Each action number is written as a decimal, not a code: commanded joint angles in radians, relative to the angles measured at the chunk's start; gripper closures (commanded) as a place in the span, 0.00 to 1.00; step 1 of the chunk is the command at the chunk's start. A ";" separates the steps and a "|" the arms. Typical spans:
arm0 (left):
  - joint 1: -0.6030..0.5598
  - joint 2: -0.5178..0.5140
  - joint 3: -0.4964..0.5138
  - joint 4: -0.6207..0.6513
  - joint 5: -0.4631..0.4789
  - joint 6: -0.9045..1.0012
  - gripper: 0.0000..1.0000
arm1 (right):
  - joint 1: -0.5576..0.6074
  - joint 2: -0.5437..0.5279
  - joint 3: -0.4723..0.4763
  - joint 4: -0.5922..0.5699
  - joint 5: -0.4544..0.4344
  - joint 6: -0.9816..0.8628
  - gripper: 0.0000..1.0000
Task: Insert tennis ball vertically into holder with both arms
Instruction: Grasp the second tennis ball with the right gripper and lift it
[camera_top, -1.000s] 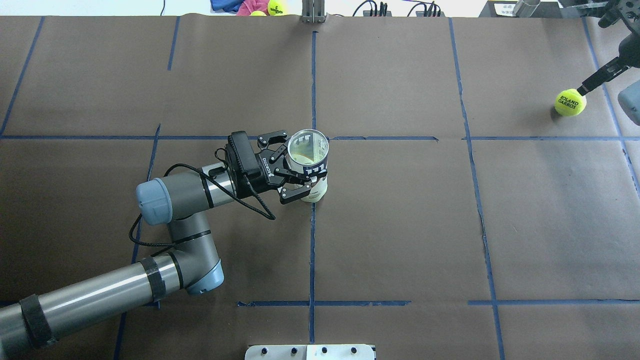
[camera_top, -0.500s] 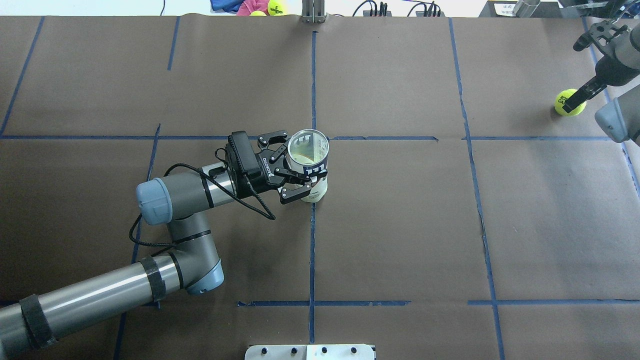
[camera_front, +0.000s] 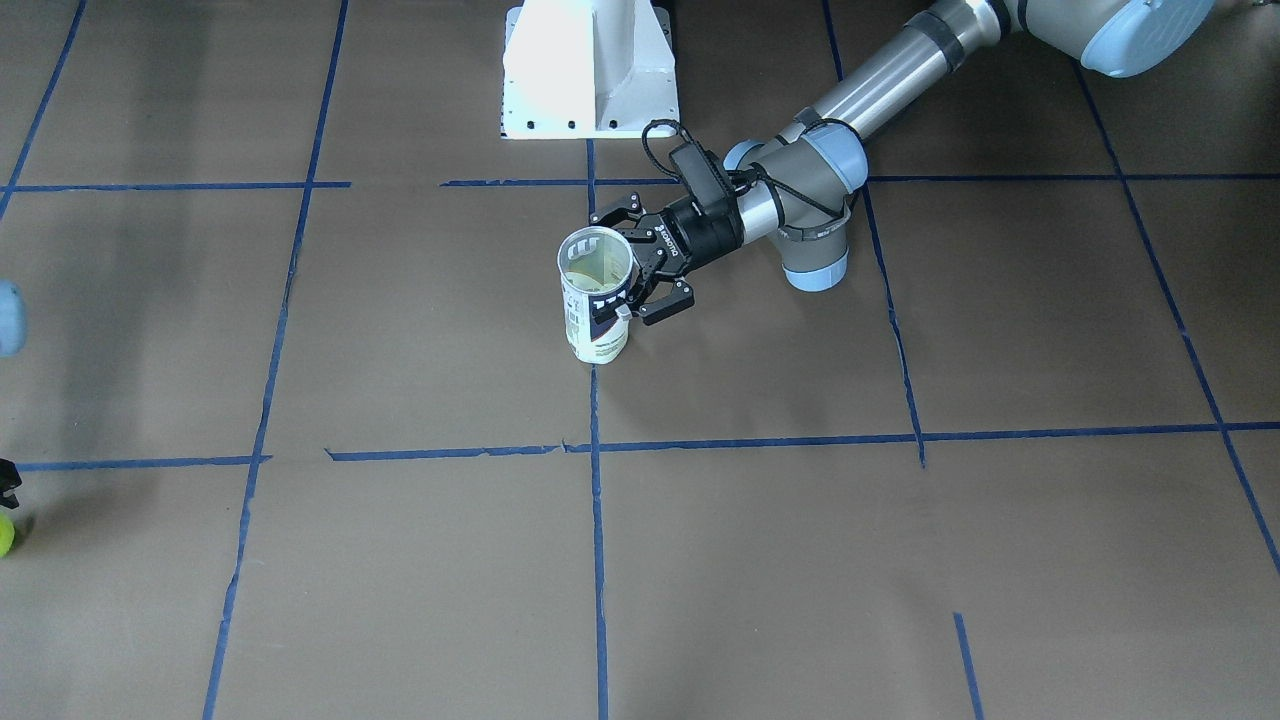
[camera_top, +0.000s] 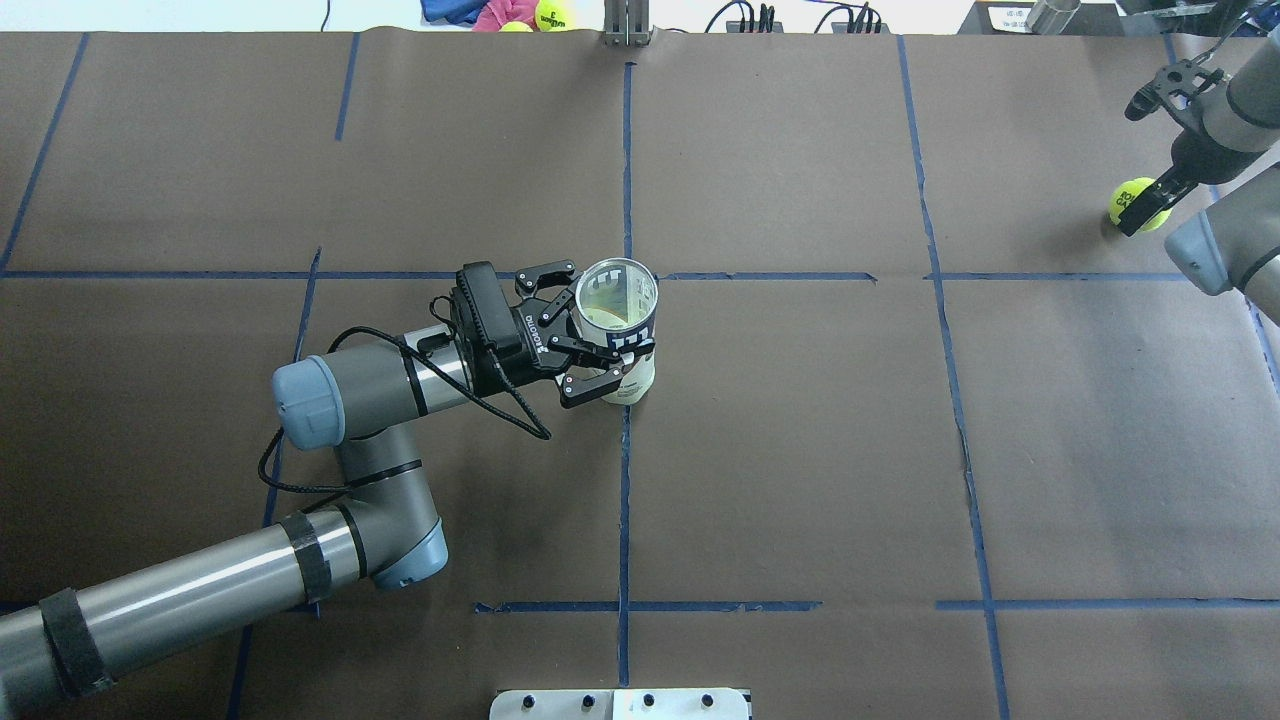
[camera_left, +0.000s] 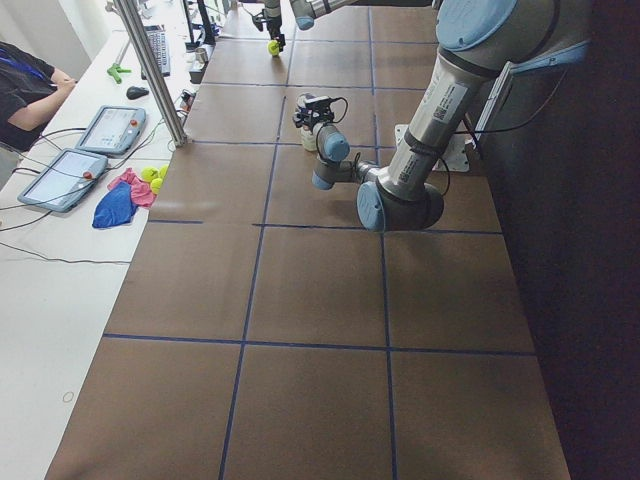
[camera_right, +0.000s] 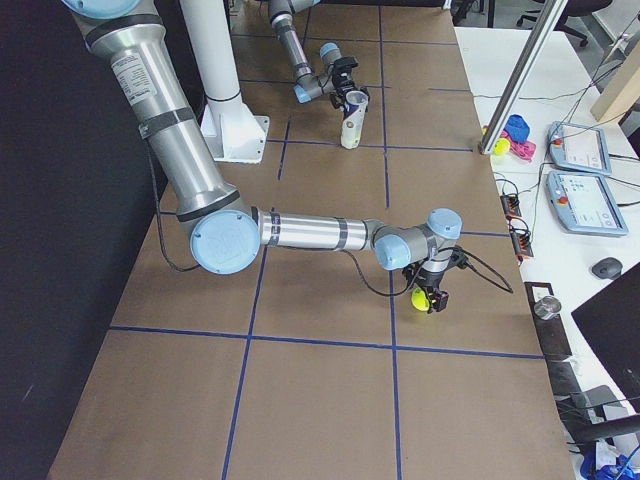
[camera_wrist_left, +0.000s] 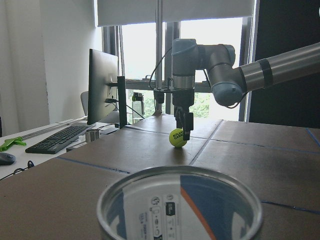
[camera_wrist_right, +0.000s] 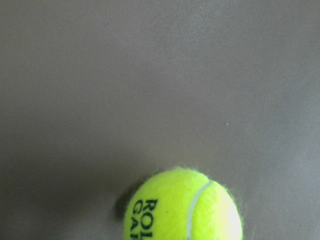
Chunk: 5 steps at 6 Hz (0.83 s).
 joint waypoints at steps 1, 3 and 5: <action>0.000 0.000 0.000 0.000 0.000 0.000 0.20 | -0.009 0.013 -0.010 -0.001 -0.028 0.000 0.60; 0.000 0.000 0.000 0.000 0.000 0.000 0.20 | 0.009 0.023 0.019 0.007 -0.017 0.035 0.99; 0.002 -0.003 0.000 0.002 0.000 -0.001 0.20 | 0.048 0.016 0.166 -0.004 0.143 0.161 1.00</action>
